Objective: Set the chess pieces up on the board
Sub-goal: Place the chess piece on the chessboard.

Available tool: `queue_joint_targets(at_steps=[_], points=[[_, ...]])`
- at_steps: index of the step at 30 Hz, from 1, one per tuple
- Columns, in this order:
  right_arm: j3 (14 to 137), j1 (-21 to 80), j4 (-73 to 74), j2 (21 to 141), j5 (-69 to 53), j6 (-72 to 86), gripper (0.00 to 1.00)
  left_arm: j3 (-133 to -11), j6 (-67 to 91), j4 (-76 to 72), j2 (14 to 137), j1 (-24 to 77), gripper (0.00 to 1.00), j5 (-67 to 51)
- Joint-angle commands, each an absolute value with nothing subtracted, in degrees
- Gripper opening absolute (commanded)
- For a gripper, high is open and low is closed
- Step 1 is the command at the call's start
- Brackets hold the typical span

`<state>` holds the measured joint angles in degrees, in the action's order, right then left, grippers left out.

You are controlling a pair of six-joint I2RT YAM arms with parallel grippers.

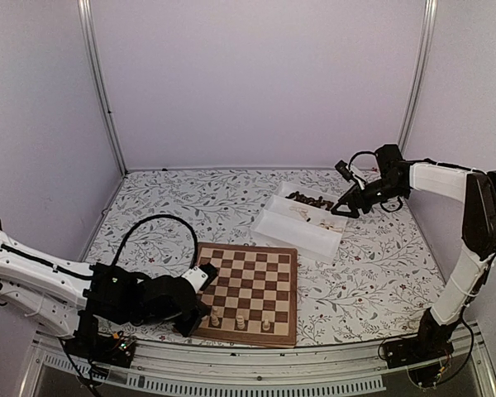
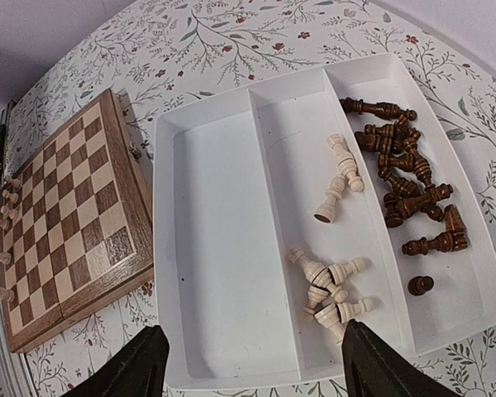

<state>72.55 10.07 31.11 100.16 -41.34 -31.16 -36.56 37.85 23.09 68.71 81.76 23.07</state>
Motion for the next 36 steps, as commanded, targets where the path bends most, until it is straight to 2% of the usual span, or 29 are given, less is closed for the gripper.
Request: queue_joint_targets(at_steps=[1,36], points=[[72.67,10.09,31.88,101.01,-43.16,-31.91,0.75,-35.52,41.65,23.28,70.07,83.47,0.02,25.72],[73.24,10.09,33.57,102.89,-44.38,-32.72,0.74,-32.94,44.44,19.74,73.35,84.46,0.06,27.77]])
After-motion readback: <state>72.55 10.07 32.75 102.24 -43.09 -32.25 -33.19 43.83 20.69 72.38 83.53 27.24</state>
